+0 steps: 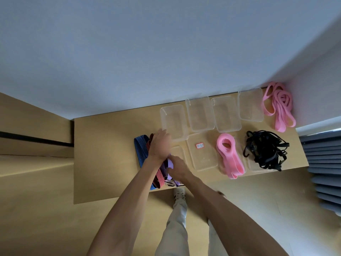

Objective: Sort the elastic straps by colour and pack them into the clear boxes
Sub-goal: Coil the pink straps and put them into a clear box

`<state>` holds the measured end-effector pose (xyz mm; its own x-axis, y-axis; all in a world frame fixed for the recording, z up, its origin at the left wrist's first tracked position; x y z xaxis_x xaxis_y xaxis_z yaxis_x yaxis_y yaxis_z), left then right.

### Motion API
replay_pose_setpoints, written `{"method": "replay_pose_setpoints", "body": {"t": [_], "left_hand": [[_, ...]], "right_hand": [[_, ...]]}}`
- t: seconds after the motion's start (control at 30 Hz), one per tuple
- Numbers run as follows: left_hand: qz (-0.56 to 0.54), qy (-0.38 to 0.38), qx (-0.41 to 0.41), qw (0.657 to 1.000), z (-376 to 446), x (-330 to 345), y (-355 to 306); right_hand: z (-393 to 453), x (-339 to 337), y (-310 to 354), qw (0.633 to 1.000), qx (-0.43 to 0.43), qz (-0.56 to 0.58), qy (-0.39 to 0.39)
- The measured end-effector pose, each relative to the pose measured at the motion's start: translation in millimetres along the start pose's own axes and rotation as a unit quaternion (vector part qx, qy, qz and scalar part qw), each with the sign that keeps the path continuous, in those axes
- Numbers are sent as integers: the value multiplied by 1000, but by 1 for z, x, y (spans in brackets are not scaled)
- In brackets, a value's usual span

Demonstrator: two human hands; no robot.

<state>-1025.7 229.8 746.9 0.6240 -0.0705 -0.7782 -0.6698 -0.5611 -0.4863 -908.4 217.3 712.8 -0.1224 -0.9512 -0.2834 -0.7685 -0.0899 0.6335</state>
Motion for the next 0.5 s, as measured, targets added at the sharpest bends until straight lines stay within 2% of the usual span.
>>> {"method": "replay_pose_setpoints", "body": {"t": [0.1,0.2,0.27,0.4,0.5], "left_hand": [[28,-9,3,1000,-6,2,-3],[51,-25,9,998,-9,5,-12],[62,-23,-3,998,-6,10,-14],[43,-84,-41,995,5,6,-8],[28,-100,-48,993,6,7,-19]], "right_hand": [[-10,-43,-16,981,60,35,-179],[-24,-82,-16,959,51,11,-280],[-30,-98,-13,952,37,-7,-304],[-37,-121,-16,947,23,-20,-320],[-44,-128,-25,944,27,-40,-326]]}}
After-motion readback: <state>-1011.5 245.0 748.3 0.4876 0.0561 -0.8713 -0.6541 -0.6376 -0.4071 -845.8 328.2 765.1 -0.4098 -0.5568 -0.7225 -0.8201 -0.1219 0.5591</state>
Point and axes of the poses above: each hand's wrist, its own z-axis towards the middle knuckle, its own x-axis out of the palm, y = z × x, the point moved 7 cm from there along z, towards the middle knuckle, and after that the axes turned 7 degrees about y, right-handed, at the moved point
